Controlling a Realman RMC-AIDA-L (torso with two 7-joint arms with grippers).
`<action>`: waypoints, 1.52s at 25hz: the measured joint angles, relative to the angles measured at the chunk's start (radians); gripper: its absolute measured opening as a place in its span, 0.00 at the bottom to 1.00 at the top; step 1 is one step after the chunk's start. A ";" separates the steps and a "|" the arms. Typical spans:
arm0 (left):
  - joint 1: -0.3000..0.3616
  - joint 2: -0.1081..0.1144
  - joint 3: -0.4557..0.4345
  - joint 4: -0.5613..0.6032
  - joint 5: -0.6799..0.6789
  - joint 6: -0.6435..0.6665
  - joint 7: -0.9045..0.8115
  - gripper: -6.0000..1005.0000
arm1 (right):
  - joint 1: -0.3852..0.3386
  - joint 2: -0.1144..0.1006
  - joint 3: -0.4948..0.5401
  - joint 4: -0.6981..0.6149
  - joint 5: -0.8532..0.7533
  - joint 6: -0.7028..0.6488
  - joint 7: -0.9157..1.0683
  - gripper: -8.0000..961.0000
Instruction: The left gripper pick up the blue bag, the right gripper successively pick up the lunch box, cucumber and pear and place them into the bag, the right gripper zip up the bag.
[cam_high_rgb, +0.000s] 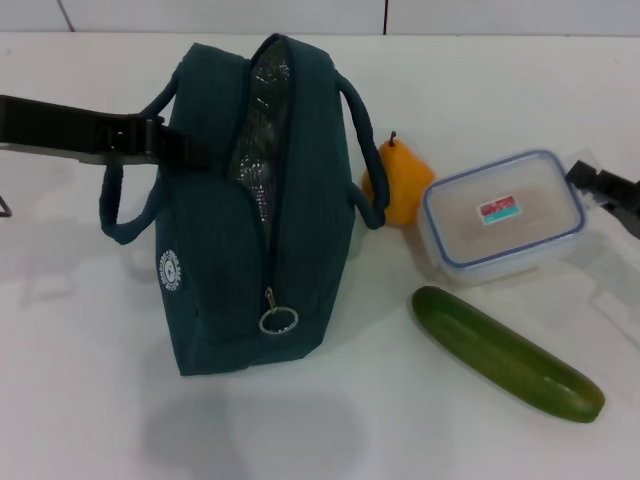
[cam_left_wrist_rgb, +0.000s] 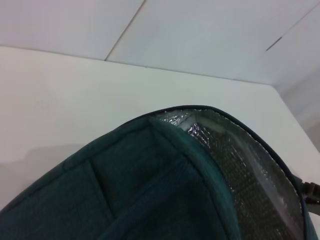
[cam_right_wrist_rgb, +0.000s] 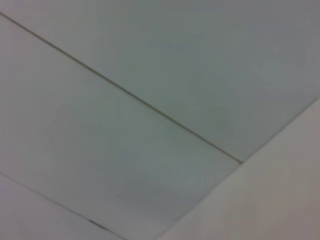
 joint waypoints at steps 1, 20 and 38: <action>0.002 0.001 0.000 0.001 -0.007 0.001 0.000 0.05 | -0.004 0.000 0.000 0.000 0.012 -0.007 0.000 0.13; 0.009 0.006 -0.005 0.005 -0.050 0.005 0.002 0.05 | -0.086 -0.008 0.002 0.002 0.207 -0.141 0.082 0.11; 0.012 0.006 -0.005 0.005 -0.054 0.013 0.004 0.05 | -0.100 -0.009 0.006 0.043 0.328 -0.205 0.205 0.13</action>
